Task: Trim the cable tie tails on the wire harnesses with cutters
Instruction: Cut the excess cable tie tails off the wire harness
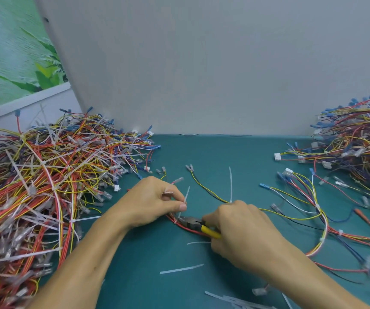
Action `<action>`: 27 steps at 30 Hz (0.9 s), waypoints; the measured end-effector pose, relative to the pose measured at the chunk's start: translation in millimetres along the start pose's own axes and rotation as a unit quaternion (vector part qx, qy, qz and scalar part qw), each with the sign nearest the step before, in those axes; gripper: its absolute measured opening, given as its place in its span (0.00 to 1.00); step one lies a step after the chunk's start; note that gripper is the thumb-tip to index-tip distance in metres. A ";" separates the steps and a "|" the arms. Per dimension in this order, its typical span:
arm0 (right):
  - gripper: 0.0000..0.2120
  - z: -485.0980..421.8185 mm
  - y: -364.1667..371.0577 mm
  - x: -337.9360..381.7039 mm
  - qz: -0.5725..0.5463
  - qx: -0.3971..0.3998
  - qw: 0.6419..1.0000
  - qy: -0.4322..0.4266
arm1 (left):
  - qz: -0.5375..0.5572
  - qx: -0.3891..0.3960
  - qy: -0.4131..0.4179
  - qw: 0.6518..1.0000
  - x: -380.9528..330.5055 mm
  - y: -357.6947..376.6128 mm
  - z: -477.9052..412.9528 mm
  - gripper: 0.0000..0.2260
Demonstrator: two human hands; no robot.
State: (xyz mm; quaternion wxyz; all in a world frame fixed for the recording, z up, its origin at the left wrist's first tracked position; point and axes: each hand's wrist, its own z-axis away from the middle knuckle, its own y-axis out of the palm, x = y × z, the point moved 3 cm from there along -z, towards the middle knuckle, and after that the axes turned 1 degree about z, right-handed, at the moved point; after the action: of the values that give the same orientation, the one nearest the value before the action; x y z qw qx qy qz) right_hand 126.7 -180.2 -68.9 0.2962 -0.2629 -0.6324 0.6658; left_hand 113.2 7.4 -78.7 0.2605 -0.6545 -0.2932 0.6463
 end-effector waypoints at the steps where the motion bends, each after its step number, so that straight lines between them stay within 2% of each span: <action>1: 0.02 -0.3 0.3 -0.3 0.000 -0.001 1.000 -0.002 | -0.010 -0.004 0.004 1.000 -1.0 0.7 0.3 0.06; 5: 0.03 -0.9 1.9 -2.0 -0.008 0.000 1.000 -0.003 | -0.032 -0.007 0.017 0.999 -5.3 2.2 0.8 0.03; 8: 0.05 -1.0 2.0 -2.1 -0.013 0.001 1.000 -0.003 | -0.037 -0.004 0.017 0.999 -7.1 1.2 0.0 0.04; 14: 0.03 1.0 0.5 -0.1 -0.019 0.007 1.000 -0.014 | -0.037 -0.026 0.003 0.999 -4.6 -1.4 -0.7 0.07; 16: 0.03 1.8 -0.6 0.7 -0.021 0.013 1.000 -0.018 | 0.016 -0.055 -0.021 0.998 -3.3 -2.9 -1.2 0.08; 17: 0.03 2.3 -1.6 0.5 -0.024 0.015 0.999 -0.022 | 0.086 -0.069 -0.036 0.993 -3.2 -3.4 -1.0 0.08; 19: 0.06 4.4 -4.8 -3.3 -0.031 0.021 0.999 -0.026 | 0.290 -0.079 -0.059 0.952 -5.5 -3.1 -0.3 0.09; 22: 0.11 11.2 -18.3 -19.7 -0.043 0.032 0.999 -0.006 | 0.531 -0.044 -0.072 0.843 -13.0 -2.0 0.2 0.08; 24: 0.13 16.7 -30.5 -37.0 -0.040 0.050 0.998 0.001 | 0.603 -0.023 -0.068 0.794 -17.7 0.6 0.7 0.06; 27: 0.11 24.0 -44.7 -69.4 -0.012 0.086 0.996 0.034 | 0.642 0.001 -0.040 0.766 -25.3 9.3 3.0 0.05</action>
State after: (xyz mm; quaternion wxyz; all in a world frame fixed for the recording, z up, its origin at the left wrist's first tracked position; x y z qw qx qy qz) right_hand 159.7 -246.1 -24.5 0.3474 -0.2512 -0.5654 0.7046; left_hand 110.8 -17.4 -67.9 -0.2262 -0.6631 0.1857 0.6889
